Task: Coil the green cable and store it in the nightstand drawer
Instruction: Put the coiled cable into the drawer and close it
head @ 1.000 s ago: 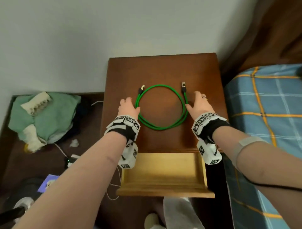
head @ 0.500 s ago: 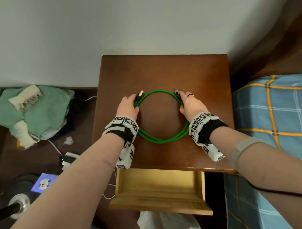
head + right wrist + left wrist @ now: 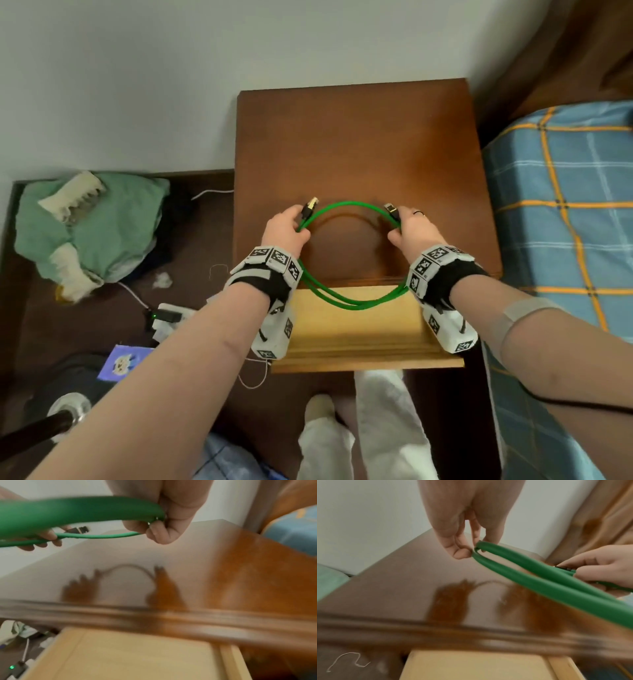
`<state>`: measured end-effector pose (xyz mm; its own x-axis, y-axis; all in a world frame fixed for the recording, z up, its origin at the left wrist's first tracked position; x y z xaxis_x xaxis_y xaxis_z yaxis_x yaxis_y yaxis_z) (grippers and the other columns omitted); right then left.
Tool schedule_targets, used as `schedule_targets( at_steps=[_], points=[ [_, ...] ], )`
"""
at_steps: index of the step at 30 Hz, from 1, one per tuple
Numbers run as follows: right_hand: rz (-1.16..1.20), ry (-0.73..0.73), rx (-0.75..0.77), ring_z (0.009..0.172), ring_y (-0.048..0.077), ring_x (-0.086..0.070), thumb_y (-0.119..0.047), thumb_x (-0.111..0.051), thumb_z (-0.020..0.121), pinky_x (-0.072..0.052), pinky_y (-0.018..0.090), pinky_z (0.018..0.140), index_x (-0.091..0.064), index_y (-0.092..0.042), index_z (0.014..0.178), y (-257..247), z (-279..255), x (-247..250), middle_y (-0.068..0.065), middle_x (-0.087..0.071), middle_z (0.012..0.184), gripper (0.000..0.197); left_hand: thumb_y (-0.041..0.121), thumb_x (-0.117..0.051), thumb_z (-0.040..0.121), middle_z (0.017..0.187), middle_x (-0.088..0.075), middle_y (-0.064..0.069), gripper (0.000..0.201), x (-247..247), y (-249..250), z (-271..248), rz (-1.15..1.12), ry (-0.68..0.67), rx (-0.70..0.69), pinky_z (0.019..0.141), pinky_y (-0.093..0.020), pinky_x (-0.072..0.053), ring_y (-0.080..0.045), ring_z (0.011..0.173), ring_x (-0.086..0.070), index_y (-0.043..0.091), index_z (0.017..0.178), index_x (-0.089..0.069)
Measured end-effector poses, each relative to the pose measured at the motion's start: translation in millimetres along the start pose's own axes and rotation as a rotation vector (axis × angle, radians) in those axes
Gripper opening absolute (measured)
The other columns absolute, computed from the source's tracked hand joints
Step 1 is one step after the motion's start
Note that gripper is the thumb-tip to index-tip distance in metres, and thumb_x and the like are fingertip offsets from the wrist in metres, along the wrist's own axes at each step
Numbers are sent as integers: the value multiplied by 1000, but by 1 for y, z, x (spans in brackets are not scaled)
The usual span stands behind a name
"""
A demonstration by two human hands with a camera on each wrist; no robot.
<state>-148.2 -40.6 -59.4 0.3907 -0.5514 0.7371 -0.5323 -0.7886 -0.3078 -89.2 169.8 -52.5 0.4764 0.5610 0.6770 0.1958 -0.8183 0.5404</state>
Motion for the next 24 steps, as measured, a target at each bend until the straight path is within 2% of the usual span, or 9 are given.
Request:
schedule_targets(
  at_steps=[4, 10, 14, 18, 21, 23, 24],
  points=[
    [60, -14, -51, 109, 42, -54, -8, -43, 91, -42, 40, 82, -38, -2, 129, 10, -40, -20, 26, -49, 128, 39, 8, -50, 91, 126, -61, -16, 46, -5, -9, -44, 10, -43, -42, 98, -33, -44, -30, 116, -57, 11, 137, -46],
    [86, -30, -107, 112, 42, -53, -7, -41, 91, -41, 46, 95, -33, -1, 135, 41, -74, -47, 28, -48, 129, 44, 6, -45, 94, 131, -59, -17, 43, -37, -22, -82, 77, -100, -72, 104, -36, -41, -31, 122, -54, 7, 137, -43],
    [0, -70, -95, 115, 40, -50, -6, -44, 89, -43, 43, 91, -37, 2, 133, 66, -83, -71, 29, -52, 126, 45, 5, -42, 96, 136, -55, -18, 46, -69, -38, -94, 93, -174, -8, 105, -35, -40, -30, 125, -51, 6, 141, -38],
    [-107, -143, -41, 114, 37, -51, -11, -46, 88, -45, 41, 89, -45, 0, 126, 84, -82, -94, 24, -55, 122, 40, 6, -43, 96, 133, -57, -17, 44, -91, -55, -105, 96, -191, 82, 97, -34, -45, -31, 119, -55, 9, 139, -42],
    [-192, -179, -16, 112, 34, -52, -15, -47, 88, -45, 38, 81, -49, -2, 123, 93, -74, -105, 19, -56, 120, 37, 7, -44, 96, 134, -56, -17, 47, -111, -67, -106, 128, -226, 137, 96, -35, -47, -32, 117, -57, 10, 142, -38],
    [-224, -216, -27, 106, 32, -55, -18, -49, 89, -47, 37, 78, -54, -2, 119, 100, -62, -111, 17, -59, 111, 34, 8, -46, 95, 132, -57, -16, 47, -125, -72, -98, 148, -238, 161, 93, -33, -47, -31, 115, -57, 10, 142, -40],
    [-213, -239, -45, 97, 32, -56, -19, -51, 89, -47, 36, 75, -56, -2, 116, 104, -55, -115, 15, -61, 100, 33, 8, -46, 94, 131, -58, -16, 47, -132, -75, -92, 152, -237, 174, 90, -33, -48, -30, 114, -58, 10, 141, -41]
  ],
)
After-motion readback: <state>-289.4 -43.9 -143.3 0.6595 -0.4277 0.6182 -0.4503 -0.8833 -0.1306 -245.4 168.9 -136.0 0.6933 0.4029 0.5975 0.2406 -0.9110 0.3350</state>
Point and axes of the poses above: each hand's wrist, its own z-axis towards the middle knuckle, its own x-axis out of the back of the hand, y = z × x, the point moved 6 cm from there along z, towards the middle knuckle
